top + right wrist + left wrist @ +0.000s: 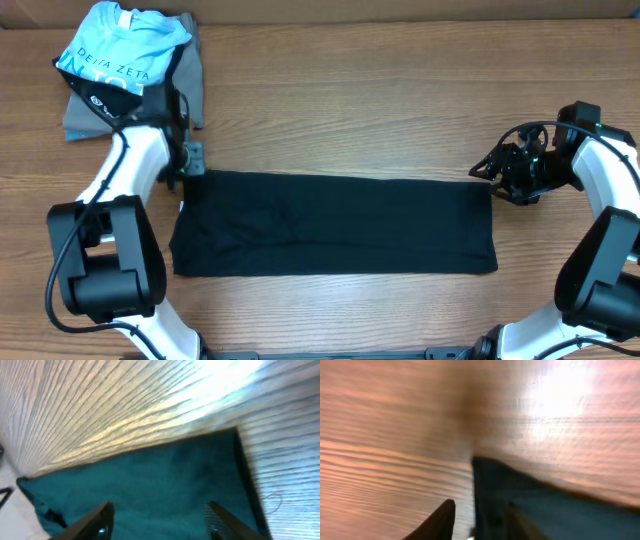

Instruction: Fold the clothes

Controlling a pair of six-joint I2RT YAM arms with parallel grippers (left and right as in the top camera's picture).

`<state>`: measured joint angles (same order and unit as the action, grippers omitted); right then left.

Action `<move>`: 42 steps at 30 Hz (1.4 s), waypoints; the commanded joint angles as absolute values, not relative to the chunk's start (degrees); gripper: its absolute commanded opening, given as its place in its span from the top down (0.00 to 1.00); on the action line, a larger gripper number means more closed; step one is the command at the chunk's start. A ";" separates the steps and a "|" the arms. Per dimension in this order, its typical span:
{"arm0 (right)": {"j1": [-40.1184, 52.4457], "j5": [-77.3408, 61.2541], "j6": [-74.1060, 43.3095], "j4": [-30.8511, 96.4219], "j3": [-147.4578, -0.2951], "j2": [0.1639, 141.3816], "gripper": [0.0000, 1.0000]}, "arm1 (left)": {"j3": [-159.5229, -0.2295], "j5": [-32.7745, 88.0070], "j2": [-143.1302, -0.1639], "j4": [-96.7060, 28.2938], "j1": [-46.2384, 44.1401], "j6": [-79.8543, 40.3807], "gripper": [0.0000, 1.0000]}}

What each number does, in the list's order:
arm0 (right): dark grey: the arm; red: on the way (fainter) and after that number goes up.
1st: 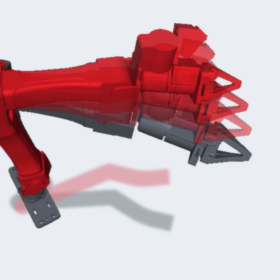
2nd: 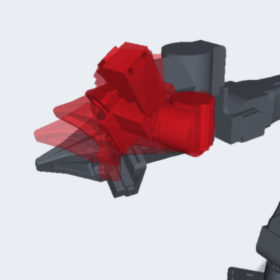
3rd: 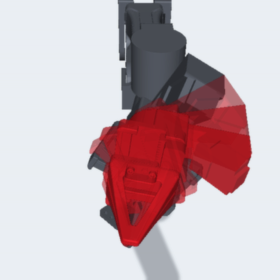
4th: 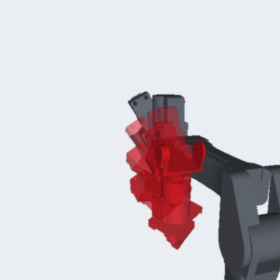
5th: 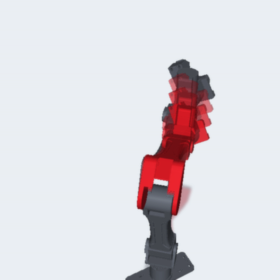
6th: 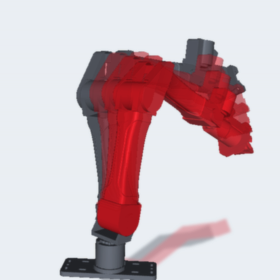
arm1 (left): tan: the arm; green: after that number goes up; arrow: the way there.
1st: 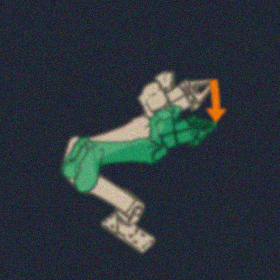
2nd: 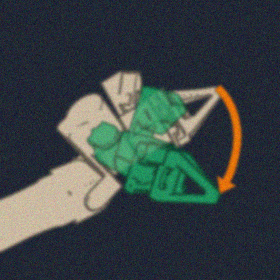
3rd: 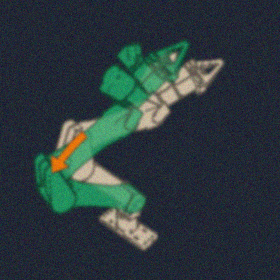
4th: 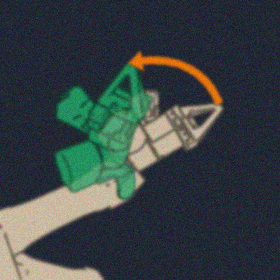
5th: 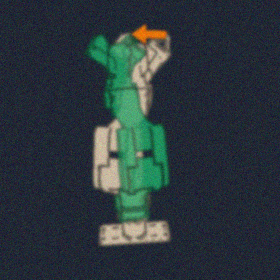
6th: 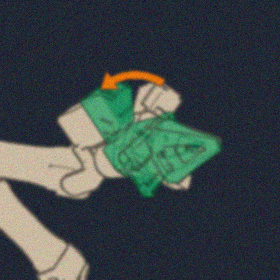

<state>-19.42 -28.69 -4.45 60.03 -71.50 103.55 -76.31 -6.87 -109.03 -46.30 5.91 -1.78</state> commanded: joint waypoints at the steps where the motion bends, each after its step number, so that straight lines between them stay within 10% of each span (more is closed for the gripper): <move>1: -19.38 -21.17 -4.69 59.64 -71.31 101.69 0.30 | -86.32 -7.77 -106.19 -52.03 6.81 -2.17 0.63; 18: -21.93 -13.26 -6.22 62.15 -60.16 102.67 0.18 | -102.87 -4.75 -94.61 -71.35 7.22 -2.15 0.49; 27: -21.82 -20.71 -7.09 56.82 -50.13 102.67 0.36 | -102.87 -0.14 -94.48 -71.42 7.16 -2.13 0.50; 37: -21.91 -25.58 -5.32 53.47 -48.90 102.13 0.96 | -102.87 -0.14 -94.48 -71.64 7.11 -2.11 0.50; 42: -21.93 -22.04 -6.26 58.59 -54.19 97.56 0.96 | -102.87 -0.16 -94.48 -72.01 7.11 -1.67 0.50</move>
